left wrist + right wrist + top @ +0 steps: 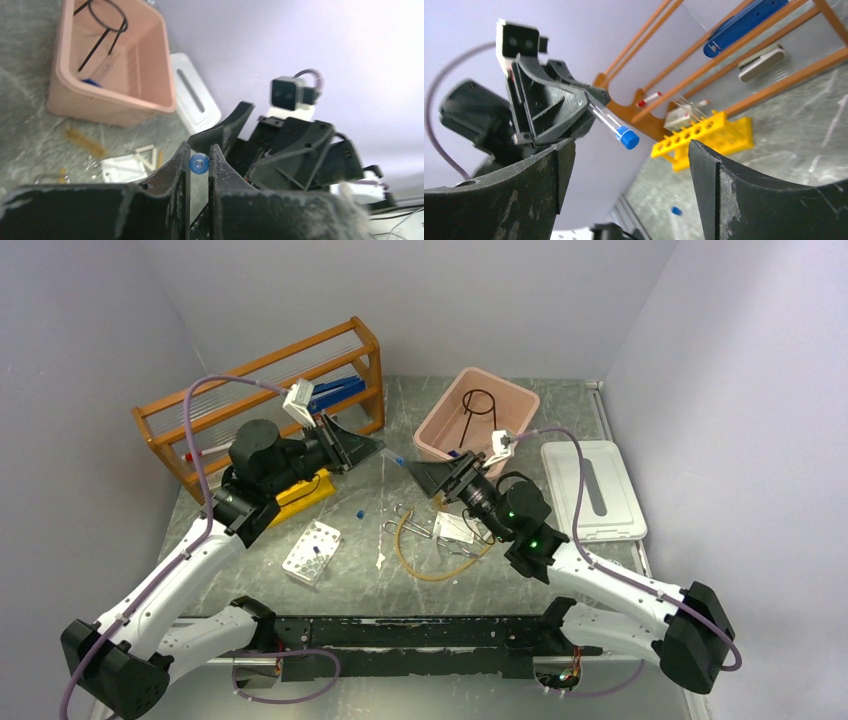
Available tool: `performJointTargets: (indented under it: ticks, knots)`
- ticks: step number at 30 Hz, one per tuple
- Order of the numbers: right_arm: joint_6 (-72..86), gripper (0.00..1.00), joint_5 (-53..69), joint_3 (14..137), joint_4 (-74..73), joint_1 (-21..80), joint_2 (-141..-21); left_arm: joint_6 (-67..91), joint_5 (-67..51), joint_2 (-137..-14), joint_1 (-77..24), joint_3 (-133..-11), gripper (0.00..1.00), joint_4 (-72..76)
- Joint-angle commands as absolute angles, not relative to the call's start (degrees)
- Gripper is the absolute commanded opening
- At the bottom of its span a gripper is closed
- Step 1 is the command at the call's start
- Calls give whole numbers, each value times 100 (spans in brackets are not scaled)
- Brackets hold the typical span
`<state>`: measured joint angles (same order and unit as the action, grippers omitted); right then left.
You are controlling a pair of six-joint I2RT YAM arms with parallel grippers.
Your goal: Organize the chemistry lab equipment
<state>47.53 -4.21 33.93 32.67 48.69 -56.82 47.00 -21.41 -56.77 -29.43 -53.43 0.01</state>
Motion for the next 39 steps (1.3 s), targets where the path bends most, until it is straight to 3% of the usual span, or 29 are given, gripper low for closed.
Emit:
performJointTargets:
  ticks: [1, 7, 15, 24, 28, 31, 35, 39]
  knots:
    - [6281, 87, -1081, 3429, 4297, 4843, -5872, 5687, -1890, -5557, -2909, -5286, 5, 942]
    - [6187, 84, -842, 3636, 5354, 4837, -6280, 6533, -1759, -5395, -2908, -5001, 5, 1640]
    - [6730, 47, -736, 3775, 6133, 4834, -6956, 7036, -1789, -5400, -2909, -4746, 5, 2142]
    - [7109, 33, -431, 3705, 6825, 4839, -7375, 7006, -1675, -5362, -2909, -4656, 5, 2022]
    - [7175, 21, -353, 3672, 6970, 4828, -7426, 6812, -1561, -5291, -2909, -4649, 5, 1823]
    - [7072, 16, -202, 3715, 6709, 4731, -7375, 6587, -1500, -5227, -2909, -4682, 24, 1635]
    - [6941, 13, 484, 3757, 6371, 4309, -7241, 6025, -1644, -5227, -2888, -4856, 63, 1228]
    - [6452, 13, 1591, 4079, 5268, 3795, -6999, 4461, -1581, -5225, -2874, -5373, 78, 131]
